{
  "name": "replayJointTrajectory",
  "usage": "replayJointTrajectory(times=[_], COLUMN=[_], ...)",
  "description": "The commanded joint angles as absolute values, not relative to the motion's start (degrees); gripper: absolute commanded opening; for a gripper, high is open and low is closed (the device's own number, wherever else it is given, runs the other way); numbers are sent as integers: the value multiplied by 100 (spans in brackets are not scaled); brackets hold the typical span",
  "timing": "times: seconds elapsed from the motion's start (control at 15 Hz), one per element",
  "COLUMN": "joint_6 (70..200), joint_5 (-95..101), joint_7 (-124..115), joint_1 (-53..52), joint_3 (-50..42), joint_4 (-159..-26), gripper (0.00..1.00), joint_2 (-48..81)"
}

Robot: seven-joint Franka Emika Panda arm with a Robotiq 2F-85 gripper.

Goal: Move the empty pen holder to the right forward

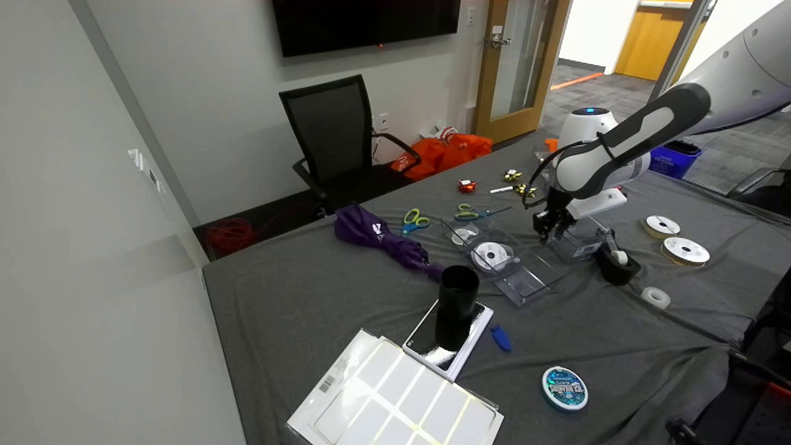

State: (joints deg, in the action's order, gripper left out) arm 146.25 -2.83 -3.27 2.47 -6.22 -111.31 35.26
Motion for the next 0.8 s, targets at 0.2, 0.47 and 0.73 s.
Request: replayJointTrajectory(times=[0.2,0.47,0.73], joint_6=[14479,14368,14383], joint_5=[-387,-365,-292], joint_7=[-342,-394,-550], joint_1=[394,296,121], joint_3=[-475,-444,-374], joint_4=[-11007,-11263,-11655], gripper=[3,2,2], joint_2=[3452,3030,2586])
